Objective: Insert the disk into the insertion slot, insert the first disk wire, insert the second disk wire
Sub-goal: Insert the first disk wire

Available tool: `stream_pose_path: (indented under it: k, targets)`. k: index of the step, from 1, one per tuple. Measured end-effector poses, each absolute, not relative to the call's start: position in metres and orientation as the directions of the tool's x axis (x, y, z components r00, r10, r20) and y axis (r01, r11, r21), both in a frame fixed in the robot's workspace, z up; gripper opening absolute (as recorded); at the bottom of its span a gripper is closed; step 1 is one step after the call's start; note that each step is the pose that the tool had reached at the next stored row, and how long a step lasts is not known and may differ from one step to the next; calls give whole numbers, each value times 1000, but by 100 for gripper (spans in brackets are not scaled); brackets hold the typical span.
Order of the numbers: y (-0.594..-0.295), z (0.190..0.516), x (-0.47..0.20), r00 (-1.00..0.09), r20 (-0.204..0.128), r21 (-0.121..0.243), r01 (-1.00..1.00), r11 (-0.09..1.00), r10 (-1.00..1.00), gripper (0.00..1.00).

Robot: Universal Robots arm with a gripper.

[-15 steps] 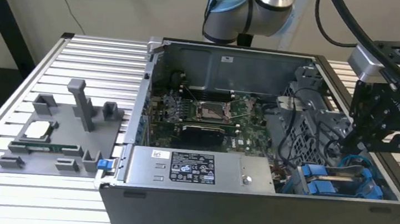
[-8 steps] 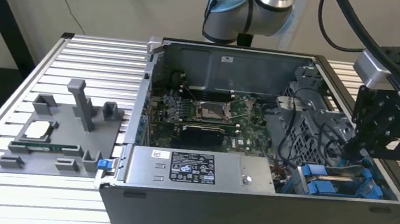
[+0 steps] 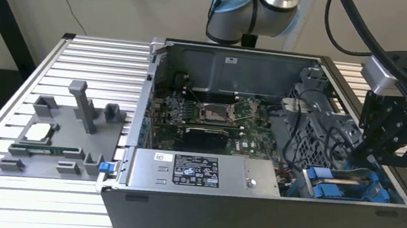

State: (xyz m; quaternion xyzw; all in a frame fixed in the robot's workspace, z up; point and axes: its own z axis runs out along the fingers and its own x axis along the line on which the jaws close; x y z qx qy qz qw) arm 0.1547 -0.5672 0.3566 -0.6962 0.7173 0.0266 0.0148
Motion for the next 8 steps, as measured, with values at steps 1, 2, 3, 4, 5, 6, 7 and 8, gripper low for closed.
stream_pose_path:
  k: [1, 2, 3, 4, 5, 6, 7, 8]
  targets:
    - [-567, 356, 155, -29, -58, 17, -999, 28, -998, 0]
    - [-567, 355, 156, -28, -58, 18, -999, 27, -998, 0]
    - [-567, 355, 157, -26, -58, 17, -1000, 25, -998, 0]
    - [-567, 354, 157, -25, -58, 18, -1000, 24, -998, 0]
    - [-567, 353, 158, -24, -58, 18, -1000, 23, -998, 0]
    - [-567, 352, 158, -22, -58, 18, -1000, 21, -998, 0]
    - [-567, 351, 158, -21, -58, 18, -1000, 20, -998, 0]
    - [-567, 351, 159, -20, -58, 18, -1000, 19, -998, 0]
